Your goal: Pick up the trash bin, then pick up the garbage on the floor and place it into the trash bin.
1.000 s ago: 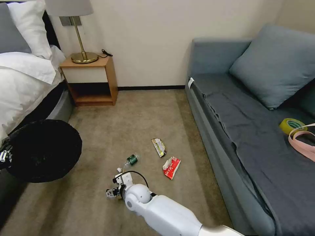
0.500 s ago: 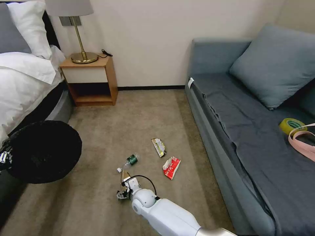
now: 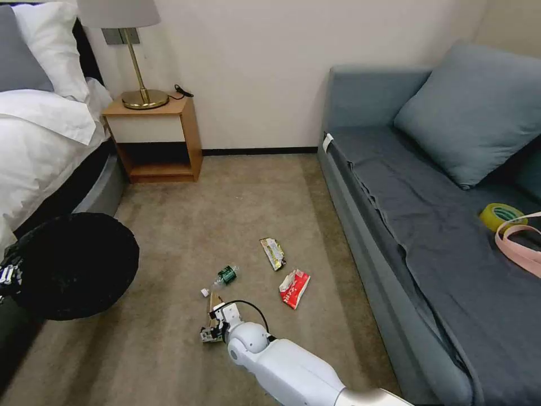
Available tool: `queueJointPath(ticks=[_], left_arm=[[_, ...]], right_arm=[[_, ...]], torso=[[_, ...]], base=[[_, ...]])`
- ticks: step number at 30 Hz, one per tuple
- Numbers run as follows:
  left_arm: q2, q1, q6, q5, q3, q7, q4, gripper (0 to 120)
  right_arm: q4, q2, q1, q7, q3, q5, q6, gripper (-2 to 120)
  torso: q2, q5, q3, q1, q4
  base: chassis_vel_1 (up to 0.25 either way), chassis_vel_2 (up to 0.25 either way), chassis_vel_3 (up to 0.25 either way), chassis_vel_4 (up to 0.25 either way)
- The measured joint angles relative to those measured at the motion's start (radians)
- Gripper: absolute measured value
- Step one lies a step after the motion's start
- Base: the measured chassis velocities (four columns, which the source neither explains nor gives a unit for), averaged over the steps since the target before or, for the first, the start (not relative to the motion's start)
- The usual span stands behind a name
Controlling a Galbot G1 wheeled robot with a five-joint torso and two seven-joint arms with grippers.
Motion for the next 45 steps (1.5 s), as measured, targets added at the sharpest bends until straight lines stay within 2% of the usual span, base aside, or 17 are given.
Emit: queueJointPath(ticks=[3,6,7,12,13,17,19,21,23,26,27,29,32,42,45], left_arm=[[-0.002,-0.001,-0.001,0.003,0.002,0.001,0.004,4],[-0.006,-0.001,-0.002,0.009,0.006,0.003,0.007,4],[-0.006,-0.001,-0.002,0.009,0.006,0.003,0.007,4],[-0.009,-0.002,-0.003,0.014,0.008,0.006,0.009,4],[-0.009,-0.002,-0.003,0.014,0.008,0.006,0.009,4],[-0.01,0.001,-0.004,0.014,0.006,0.01,0.01,4],[-0.01,0.001,-0.004,0.014,0.006,0.01,0.01,4],[-0.012,0.003,-0.005,0.014,0.006,0.012,0.01,4],[-0.012,0.003,-0.005,0.015,0.006,0.012,0.01,4],[-0.015,0.003,-0.005,0.016,0.005,0.015,0.01,4],[-0.015,0.003,-0.005,0.016,0.005,0.015,0.01,4],[-0.016,0.003,-0.005,0.016,0.005,0.015,0.01,4],[-0.017,0.003,-0.005,0.016,0.005,0.016,0.01,4],[-0.019,0.004,-0.005,0.016,0.009,0.016,0.005,4],[-0.026,-0.003,-0.002,0.017,0.027,0.012,-0.006,4]], right_arm=[[0.002,0.0,-0.005,-0.002,-0.006,0.0,-0.001,99],[-0.002,0.0,-0.009,-0.01,-0.016,-0.012,-0.001,87],[-0.002,0.0,-0.009,-0.01,-0.016,-0.012,-0.001,87],[-0.006,0.0,-0.015,-0.018,-0.027,-0.027,0.001,67],[-0.006,0.0,-0.015,-0.018,-0.027,-0.027,0.001,67],[-0.015,0.0,-0.009,-0.021,-0.027,-0.027,0.007,47],[-0.015,0.0,-0.008,-0.021,-0.027,-0.027,0.007,45],[-0.021,0.0,-0.005,-0.023,-0.026,-0.029,0.011,33],[-0.022,0.0,-0.005,-0.024,-0.025,-0.031,0.012,30],[-0.026,0.0,-0.004,-0.026,-0.025,-0.036,0.014,16],[-0.026,0.0,-0.004,-0.026,-0.025,-0.036,0.014,16],[-0.029,0.0,-0.004,-0.027,-0.025,-0.039,0.016,5],[-0.031,0.0,-0.003,-0.028,-0.026,-0.041,0.017,0],[-0.007,0.0,0.003,-0.028,-0.024,-0.041,0.021,0],[0.072,-0.003,0.017,-0.01,-0.021,-0.021,0.02,0]], torso=[[0.0,0.0,0.0,0.0,0.0],[0.0,0.0,0.0,0.0,0.0],[0.0,0.0,0.0,0.0,0.0],[0.0,0.0,0.0,0.0,0.0],[0.0,0.0,0.0,0.0,0.0],[0.0,0.0,0.0,0.0,0.0],[0.0,0.0,0.0,0.0,0.0],[0.0,0.0,0.0,0.0,0.0],[0.0,0.0,0.0,0.0,0.0],[0.0,0.0,0.0,0.0,0.0],[0.0,0.0,0.0,0.0,0.0],[0.0,0.0,0.0,0.0,0.0001],[0.0,0.0,0.0,0.0,0.0],[0.0,0.0,0.0,0.0,0.0],[0.0,0.0001,0.0,0.0,0.0002]], base=[[0.0,0.0,0.0,0.0],[0.0,0.0,0.0,0.0],[0.0,0.0,0.0,0.0],[0.0,0.0,0.0,0.0],[0.0,0.0,0.0,0.0],[0.0,0.0,0.0,0.0],[0.0,0.0,0.0,0.0],[0.0,0.0,0.0,0.0],[0.0,0.0,0.0,0.0],[0.0,0.0,0.0,0.0],[0.0,0.0,0.0,0.0],[0.0,0.0,0.0,0.0],[0.0,0.0,0.0,0.0],[0.0,0.0,0.0,0.0],[0.0,0.0,0.0,0.0]])
